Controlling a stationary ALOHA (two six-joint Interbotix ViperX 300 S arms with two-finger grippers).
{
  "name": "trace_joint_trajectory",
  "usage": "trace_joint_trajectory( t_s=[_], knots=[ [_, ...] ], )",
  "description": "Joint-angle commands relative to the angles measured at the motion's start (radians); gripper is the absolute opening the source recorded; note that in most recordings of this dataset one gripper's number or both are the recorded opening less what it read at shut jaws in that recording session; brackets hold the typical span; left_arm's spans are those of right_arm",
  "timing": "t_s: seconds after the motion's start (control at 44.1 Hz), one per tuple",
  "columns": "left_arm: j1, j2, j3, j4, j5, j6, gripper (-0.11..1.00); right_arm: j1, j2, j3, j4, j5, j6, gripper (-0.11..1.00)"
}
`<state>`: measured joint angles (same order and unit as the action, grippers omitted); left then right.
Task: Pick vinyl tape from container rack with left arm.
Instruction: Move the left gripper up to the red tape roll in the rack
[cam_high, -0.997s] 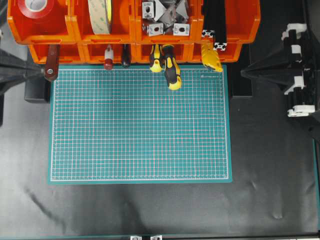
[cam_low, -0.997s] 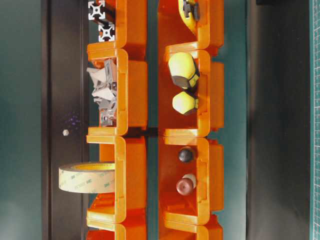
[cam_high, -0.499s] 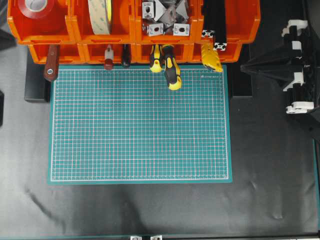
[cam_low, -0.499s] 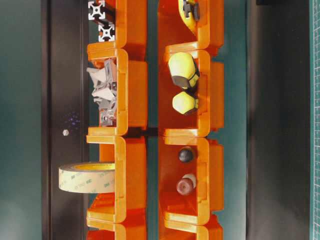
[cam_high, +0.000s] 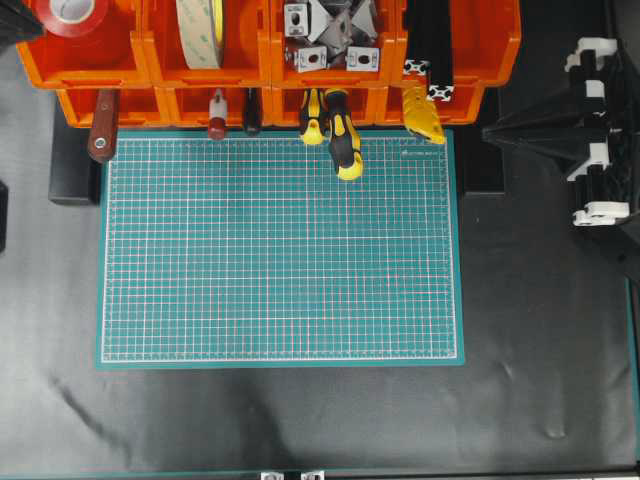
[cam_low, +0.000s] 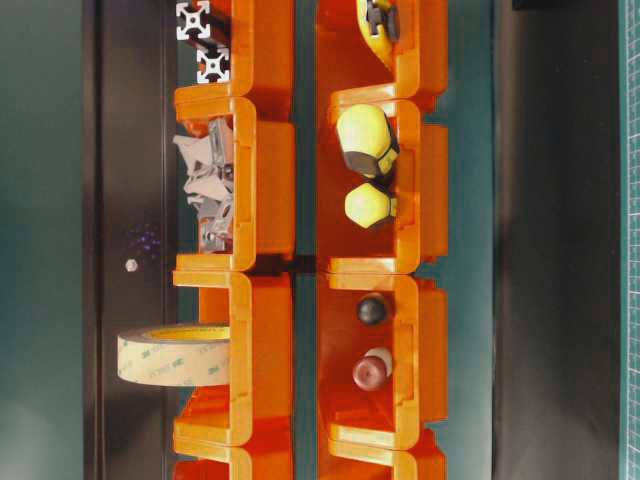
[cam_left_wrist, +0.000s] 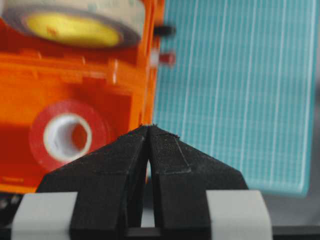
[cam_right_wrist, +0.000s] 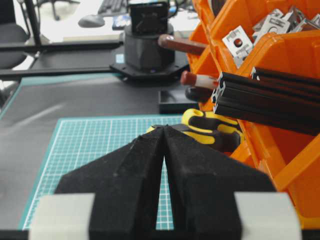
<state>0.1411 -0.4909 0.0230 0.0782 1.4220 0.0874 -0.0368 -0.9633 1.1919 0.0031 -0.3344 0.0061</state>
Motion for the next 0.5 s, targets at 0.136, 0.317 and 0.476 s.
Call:
trace_joint_trajectory(
  t_s=[0.136,0.317,0.476],
  knots=[
    [0.026,0.071,-0.086,0.006,0.098,0.066,0.01,0.011,0.002,-0.025,0.002,-0.009,0.003,-0.01],
    [0.035,0.089,-0.08,0.006,0.12,0.069,0.17,0.017,0.0,-0.023,0.002,-0.009,0.008,-0.01],
    [0.038,0.11,-0.063,0.006,0.121,0.083,0.64,0.034,0.003,-0.023,0.002,-0.006,0.005,-0.01]
  ],
)
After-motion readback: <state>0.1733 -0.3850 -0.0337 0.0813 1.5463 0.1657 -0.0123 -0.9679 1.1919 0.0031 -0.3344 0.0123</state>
